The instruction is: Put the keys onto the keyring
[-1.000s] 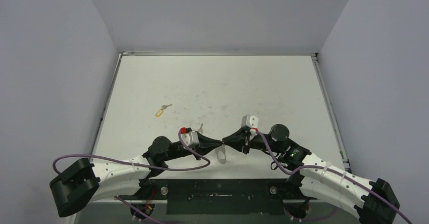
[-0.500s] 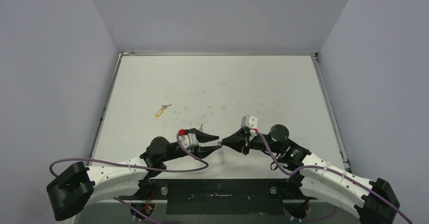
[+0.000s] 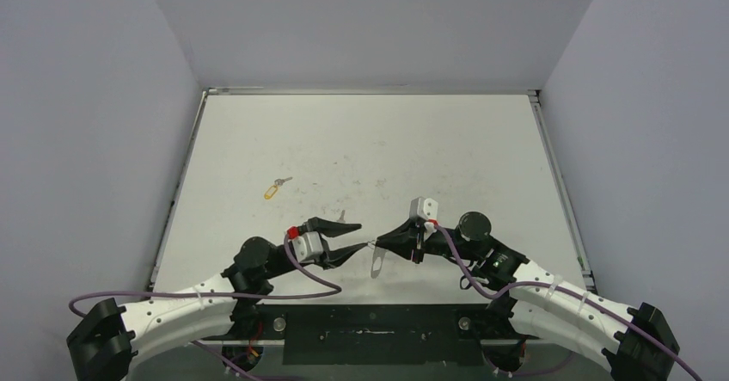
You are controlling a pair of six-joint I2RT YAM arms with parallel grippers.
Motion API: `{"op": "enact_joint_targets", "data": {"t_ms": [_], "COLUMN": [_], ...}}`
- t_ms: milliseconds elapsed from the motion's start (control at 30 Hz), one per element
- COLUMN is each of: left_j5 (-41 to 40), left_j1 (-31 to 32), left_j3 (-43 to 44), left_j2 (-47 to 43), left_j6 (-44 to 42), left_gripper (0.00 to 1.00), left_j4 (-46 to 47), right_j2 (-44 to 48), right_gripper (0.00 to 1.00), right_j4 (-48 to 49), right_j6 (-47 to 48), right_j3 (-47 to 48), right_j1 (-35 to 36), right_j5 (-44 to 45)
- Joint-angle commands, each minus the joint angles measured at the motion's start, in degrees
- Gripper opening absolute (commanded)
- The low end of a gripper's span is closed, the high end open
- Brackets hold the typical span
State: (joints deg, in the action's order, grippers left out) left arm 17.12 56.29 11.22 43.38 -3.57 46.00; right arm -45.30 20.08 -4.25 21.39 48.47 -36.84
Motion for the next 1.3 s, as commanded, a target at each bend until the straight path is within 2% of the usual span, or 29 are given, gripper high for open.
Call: {"op": "enact_joint_targets", "data": {"t_ms": [0, 200, 467, 867, 1267], "left_j5": [-2.44, -2.55, -7.35, -6.95, -3.29], "left_j1": [0.28, 0.22, 0.32, 0.53, 1.35], "left_j3": [0.28, 1.94, 3.33, 3.19, 2.49], "left_j2": [-1.49, 1.35, 4.85, 9.39, 5.22], "left_j6": [-2.11, -4.69, -6.68, -3.67, -2.84], "left_gripper": [0.40, 0.40, 0.40, 0.40, 0.39], "left_j4": [-2.52, -5.52, -8.13, 1.44, 1.59], "right_j2": [0.58, 0.22, 0.40, 0.21, -0.29], "right_gripper": [0.00, 0.00, 0.00, 0.00, 0.00], "right_j4": [3.36, 3.65, 3.31, 2.54, 1.63], "right_j6": [1.05, 0.99, 1.24, 1.48, 1.35], "right_j3": [2.16, 2.23, 2.43, 2.67, 3.07], "right_j1": [0.44, 0.49, 0.69, 0.84, 0.81], "right_j5": [-0.57, -0.96, -0.69, 0.76, 3.07]}}
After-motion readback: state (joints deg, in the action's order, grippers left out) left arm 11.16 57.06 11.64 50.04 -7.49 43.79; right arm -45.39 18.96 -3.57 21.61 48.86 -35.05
